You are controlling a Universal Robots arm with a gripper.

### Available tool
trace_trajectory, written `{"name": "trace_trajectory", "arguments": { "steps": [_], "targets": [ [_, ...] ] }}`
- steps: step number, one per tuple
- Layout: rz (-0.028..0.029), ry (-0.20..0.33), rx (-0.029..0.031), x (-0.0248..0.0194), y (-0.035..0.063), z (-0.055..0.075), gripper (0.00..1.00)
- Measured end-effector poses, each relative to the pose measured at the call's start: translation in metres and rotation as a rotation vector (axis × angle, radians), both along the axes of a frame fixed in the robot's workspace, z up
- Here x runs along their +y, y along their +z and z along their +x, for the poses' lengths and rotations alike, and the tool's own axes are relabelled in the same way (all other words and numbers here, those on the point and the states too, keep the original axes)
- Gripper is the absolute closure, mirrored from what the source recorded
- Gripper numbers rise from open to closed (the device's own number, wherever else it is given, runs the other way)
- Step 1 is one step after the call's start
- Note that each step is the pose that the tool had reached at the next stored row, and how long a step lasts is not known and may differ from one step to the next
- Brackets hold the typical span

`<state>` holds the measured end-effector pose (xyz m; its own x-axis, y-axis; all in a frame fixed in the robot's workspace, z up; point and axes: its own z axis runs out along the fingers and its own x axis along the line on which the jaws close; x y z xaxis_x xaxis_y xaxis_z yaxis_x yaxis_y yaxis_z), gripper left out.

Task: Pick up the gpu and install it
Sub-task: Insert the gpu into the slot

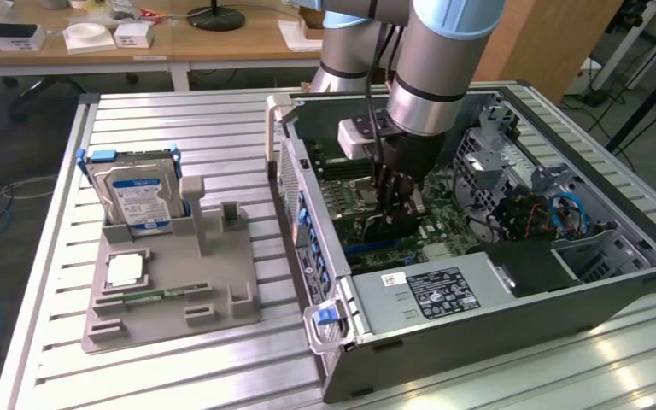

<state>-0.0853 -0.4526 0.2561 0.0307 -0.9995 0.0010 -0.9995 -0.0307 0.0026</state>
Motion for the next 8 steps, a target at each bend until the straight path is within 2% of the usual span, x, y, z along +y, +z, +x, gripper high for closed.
{"name": "trace_trajectory", "arguments": {
  "steps": [8],
  "targets": [
    [0.0003,-0.006,-0.0001,-0.0003,-0.0002,-0.0001,0.74]
  ]
}}
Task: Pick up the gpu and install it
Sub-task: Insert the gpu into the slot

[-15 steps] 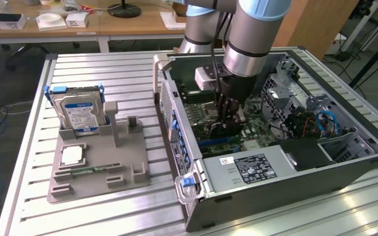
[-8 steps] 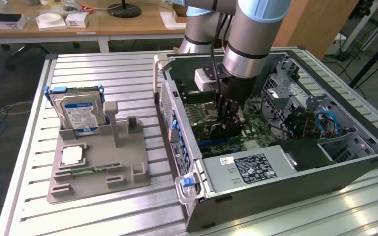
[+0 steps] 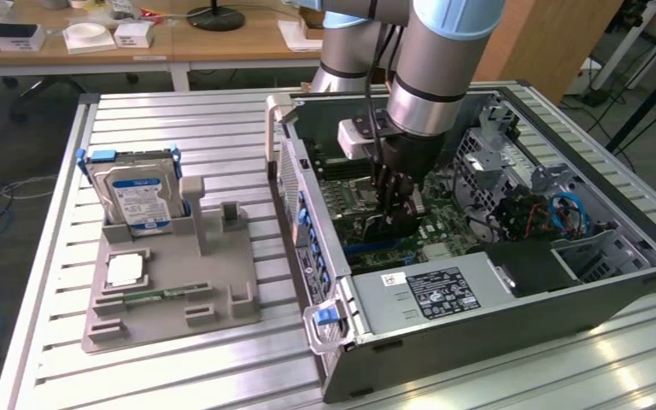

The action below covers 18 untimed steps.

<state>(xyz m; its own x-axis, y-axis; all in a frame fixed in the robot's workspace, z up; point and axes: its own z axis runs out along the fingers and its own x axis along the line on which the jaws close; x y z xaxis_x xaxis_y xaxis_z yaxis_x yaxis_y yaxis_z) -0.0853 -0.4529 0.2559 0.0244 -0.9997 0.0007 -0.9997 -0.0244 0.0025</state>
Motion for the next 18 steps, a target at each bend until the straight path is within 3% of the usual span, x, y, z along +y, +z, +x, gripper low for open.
{"name": "trace_trajectory", "arguments": {
  "steps": [18],
  "targets": [
    [-0.0012,-0.01,0.0001,-0.0019,0.0029,-0.0002,0.74]
  ]
}}
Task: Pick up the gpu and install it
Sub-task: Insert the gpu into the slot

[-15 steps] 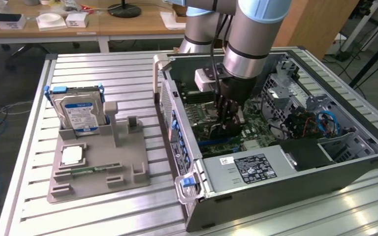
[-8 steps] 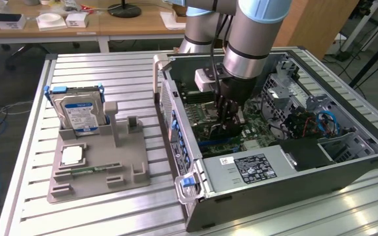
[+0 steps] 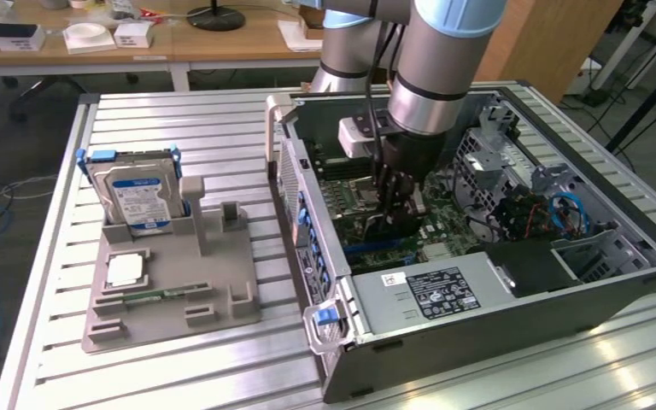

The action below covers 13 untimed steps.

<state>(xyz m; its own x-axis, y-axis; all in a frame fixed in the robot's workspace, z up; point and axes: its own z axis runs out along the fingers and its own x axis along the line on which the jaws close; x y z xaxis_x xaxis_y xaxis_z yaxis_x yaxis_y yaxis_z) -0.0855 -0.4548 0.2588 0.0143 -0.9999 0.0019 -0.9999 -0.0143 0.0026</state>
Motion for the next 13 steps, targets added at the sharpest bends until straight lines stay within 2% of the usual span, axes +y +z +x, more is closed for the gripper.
{"name": "trace_trajectory", "arguments": {
  "steps": [13],
  "targets": [
    [-0.0003,-0.002,-0.0001,-0.0004,-0.0033,0.0,0.74]
  ]
}}
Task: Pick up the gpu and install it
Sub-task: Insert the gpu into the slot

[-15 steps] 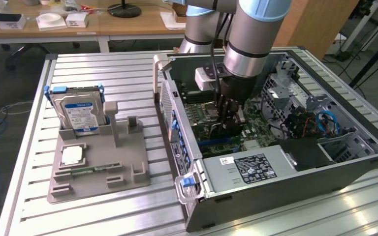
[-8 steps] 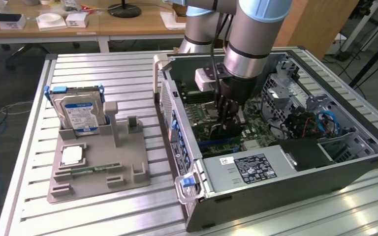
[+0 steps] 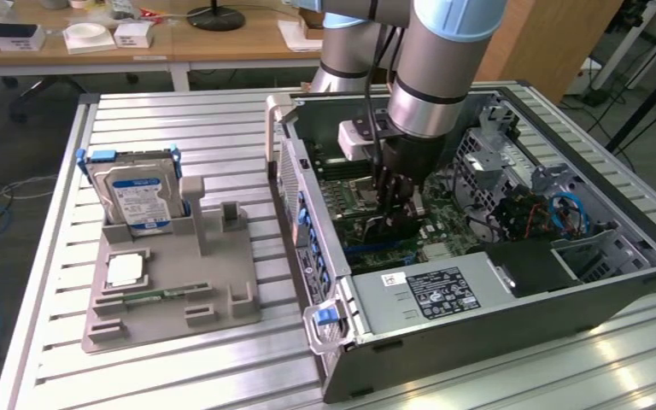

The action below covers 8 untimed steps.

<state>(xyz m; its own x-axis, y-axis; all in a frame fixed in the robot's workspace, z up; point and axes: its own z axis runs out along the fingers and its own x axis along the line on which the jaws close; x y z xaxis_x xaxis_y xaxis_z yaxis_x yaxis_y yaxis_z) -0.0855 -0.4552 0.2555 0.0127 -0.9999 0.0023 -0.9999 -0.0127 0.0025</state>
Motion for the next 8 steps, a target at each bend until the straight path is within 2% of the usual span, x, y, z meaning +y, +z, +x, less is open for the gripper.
{"name": "trace_trajectory", "arguments": {
  "steps": [8],
  "targets": [
    [-0.0005,0.0,0.0001,0.0,-0.0021,0.0,0.74]
  ]
}}
